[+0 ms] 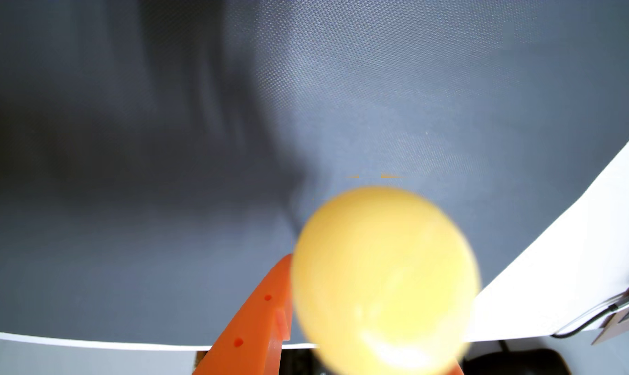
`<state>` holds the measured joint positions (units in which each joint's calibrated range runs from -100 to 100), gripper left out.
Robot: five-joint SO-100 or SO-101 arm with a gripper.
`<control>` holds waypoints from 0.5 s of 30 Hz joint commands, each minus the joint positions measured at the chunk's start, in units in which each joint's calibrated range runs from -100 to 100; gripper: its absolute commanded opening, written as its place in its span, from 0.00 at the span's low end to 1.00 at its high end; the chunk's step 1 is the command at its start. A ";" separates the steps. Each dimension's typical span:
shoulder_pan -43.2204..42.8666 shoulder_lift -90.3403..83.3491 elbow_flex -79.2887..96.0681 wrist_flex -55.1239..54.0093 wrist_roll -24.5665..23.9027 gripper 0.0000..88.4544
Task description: Grab the yellow screwdriver
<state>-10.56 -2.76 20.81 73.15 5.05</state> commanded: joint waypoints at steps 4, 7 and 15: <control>0.42 -4.93 -1.14 1.84 0.16 0.01; 1.00 -5.78 -2.04 3.31 0.21 0.01; 2.08 -5.95 -4.56 6.77 0.26 0.01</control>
<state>-9.14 -6.23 18.74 79.34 5.15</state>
